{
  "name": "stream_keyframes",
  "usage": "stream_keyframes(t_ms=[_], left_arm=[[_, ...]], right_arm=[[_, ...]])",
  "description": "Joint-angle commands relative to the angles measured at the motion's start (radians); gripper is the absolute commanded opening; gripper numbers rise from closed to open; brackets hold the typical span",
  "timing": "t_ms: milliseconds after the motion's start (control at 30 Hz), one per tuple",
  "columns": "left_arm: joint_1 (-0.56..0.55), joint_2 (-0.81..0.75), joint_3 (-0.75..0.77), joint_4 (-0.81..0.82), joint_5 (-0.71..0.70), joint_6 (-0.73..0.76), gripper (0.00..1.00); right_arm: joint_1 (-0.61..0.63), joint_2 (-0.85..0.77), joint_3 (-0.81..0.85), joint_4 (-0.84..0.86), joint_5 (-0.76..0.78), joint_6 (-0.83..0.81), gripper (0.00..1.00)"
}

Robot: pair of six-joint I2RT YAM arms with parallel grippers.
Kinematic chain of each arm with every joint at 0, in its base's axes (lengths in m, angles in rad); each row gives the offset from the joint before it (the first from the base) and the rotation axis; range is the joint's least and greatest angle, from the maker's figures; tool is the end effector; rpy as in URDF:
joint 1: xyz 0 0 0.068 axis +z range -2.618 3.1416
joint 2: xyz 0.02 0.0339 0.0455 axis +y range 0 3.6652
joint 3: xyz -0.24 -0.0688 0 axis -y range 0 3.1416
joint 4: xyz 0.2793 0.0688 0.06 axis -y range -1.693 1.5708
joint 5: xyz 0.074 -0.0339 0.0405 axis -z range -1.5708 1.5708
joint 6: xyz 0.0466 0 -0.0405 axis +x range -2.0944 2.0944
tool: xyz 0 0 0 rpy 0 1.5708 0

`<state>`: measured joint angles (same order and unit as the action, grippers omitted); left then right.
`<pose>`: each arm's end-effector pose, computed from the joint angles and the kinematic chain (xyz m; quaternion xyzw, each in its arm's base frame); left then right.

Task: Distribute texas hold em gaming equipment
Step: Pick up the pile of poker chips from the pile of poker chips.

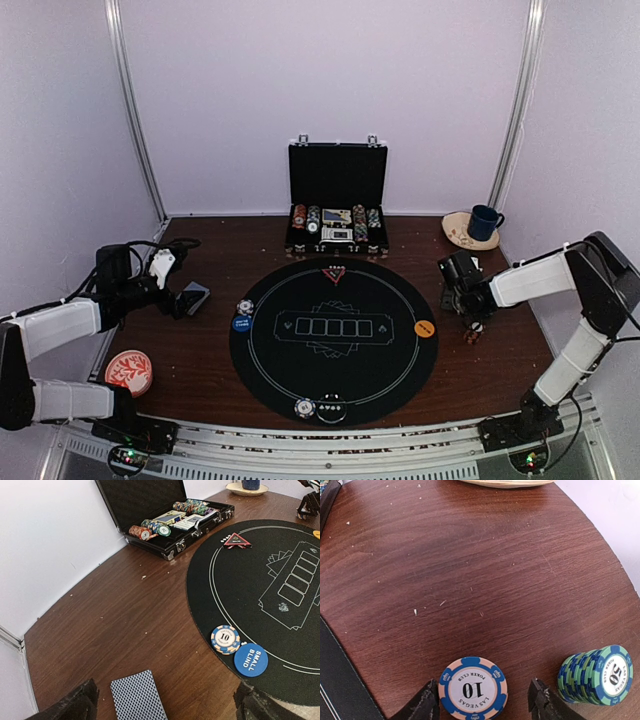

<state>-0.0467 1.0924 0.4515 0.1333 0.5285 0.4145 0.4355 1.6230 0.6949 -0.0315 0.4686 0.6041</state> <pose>0.2677 -0.0360 0.1521 0.3191 0.7798 -0.1319 0.5222 0.2938 0.1135 0.0709 0.1477 0.9184 -0.0468 0.3640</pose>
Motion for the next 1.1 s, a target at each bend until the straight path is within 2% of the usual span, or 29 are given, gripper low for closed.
stream_keyframes(t_ms=[0, 700, 933, 1067], left_arm=[[-0.002, 0.010, -0.001, 0.045, 0.014, 0.009, 0.98], [-0.002, 0.014, 0.001, 0.046, 0.017, 0.009, 0.98], [-0.001, 0.011, 0.001, 0.045, 0.017, 0.008, 0.98], [-0.002, 0.012, 0.001, 0.045, 0.016, 0.009, 0.98]], right_arm=[[-0.008, 0.026, 0.018, 0.007, -0.008, -0.007, 0.61], [-0.009, 0.006, 0.009, 0.024, -0.009, -0.020, 0.46], [-0.009, -0.007, 0.003, 0.031, -0.006, -0.025, 0.35], [-0.007, -0.013, 0.002, 0.031, 0.000, -0.028, 0.34]])
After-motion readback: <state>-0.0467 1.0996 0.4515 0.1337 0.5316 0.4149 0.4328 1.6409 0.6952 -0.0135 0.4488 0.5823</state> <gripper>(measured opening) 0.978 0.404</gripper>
